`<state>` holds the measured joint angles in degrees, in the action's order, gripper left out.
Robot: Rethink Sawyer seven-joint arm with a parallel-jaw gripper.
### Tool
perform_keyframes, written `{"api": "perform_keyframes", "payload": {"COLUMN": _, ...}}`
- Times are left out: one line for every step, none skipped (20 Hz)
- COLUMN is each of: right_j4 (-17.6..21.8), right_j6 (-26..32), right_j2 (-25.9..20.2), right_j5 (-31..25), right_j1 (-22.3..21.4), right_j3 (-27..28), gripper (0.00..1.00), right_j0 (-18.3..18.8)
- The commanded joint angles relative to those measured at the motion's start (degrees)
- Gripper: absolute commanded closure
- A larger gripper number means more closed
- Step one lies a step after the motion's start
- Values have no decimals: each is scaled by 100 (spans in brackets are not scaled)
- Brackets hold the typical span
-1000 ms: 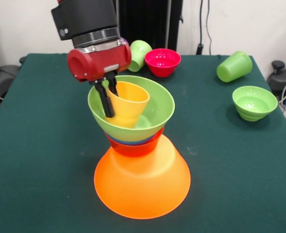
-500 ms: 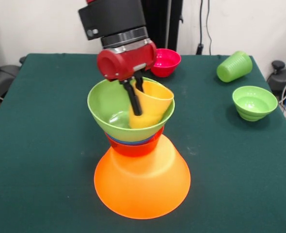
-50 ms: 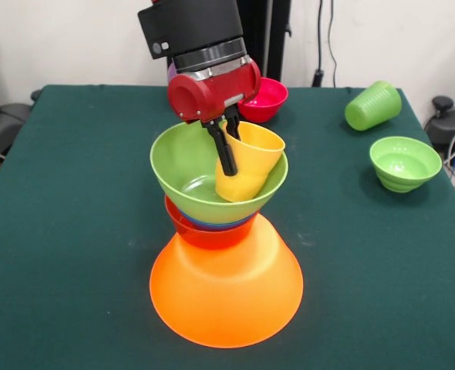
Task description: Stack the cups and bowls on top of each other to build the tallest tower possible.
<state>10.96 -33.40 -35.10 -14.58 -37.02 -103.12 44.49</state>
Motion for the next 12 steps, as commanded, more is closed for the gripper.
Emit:
{"api": "perform_keyframes", "payload": {"right_j4": -20, "right_j6": -1332, "right_j2": 272, "right_j5": -8, "right_j1": 188, "right_j3": -145, "gripper": 100, "right_j0": -118}}
{"api": "perform_keyframes", "payload": {"right_j4": -2, "right_j6": -1302, "right_j2": 268, "right_j5": -31, "right_j1": 199, "right_j3": -138, "gripper": 100, "right_j0": -99}}
{"api": "perform_keyframes", "payload": {"right_j4": 4, "right_j6": -1267, "right_j2": 230, "right_j5": -38, "right_j1": 220, "right_j3": -136, "gripper": 100, "right_j0": -53}}
{"api": "perform_keyframes", "payload": {"right_j4": 12, "right_j6": -1236, "right_j2": 200, "right_j5": -47, "right_j1": 225, "right_j3": -138, "gripper": 100, "right_j0": -16}}
{"api": "perform_keyframes", "payload": {"right_j4": 19, "right_j6": -1204, "right_j2": 170, "right_j5": -57, "right_j1": 230, "right_j3": -141, "gripper": 100, "right_j0": 22}}
{"api": "perform_keyframes", "payload": {"right_j4": 25, "right_j6": -1184, "right_j2": 136, "right_j5": -48, "right_j1": 232, "right_j3": -148, "gripper": 100, "right_j0": 55}}
{"api": "perform_keyframes", "payload": {"right_j4": 29, "right_j6": -1172, "right_j2": 132, "right_j5": -60, "right_j1": 226, "right_j3": -131, "gripper": 100, "right_j0": 52}}
{"api": "perform_keyframes", "payload": {"right_j4": 31, "right_j6": -1179, "right_j2": 117, "right_j5": -25, "right_j1": 239, "right_j3": -120, "gripper": 100, "right_j0": 58}}
{"api": "perform_keyframes", "payload": {"right_j4": 31, "right_j6": -1172, "right_j2": 129, "right_j5": -32, "right_j1": 257, "right_j3": -76, "gripper": 100, "right_j0": 40}}
{"api": "perform_keyframes", "payload": {"right_j4": 28, "right_j6": -1187, "right_j2": 128, "right_j5": 6, "right_j1": 280, "right_j3": -49, "gripper": 100, "right_j0": 31}}
{"api": "perform_keyframes", "payload": {"right_j4": 29, "right_j6": -1192, "right_j2": 118, "right_j5": 26, "right_j1": 290, "right_j3": -32, "gripper": 100, "right_j0": 24}}
{"api": "perform_keyframes", "payload": {"right_j4": 22, "right_j6": -1209, "right_j2": 148, "right_j5": 22, "right_j1": 292, "right_j3": 1, "gripper": 100, "right_j0": -14}}
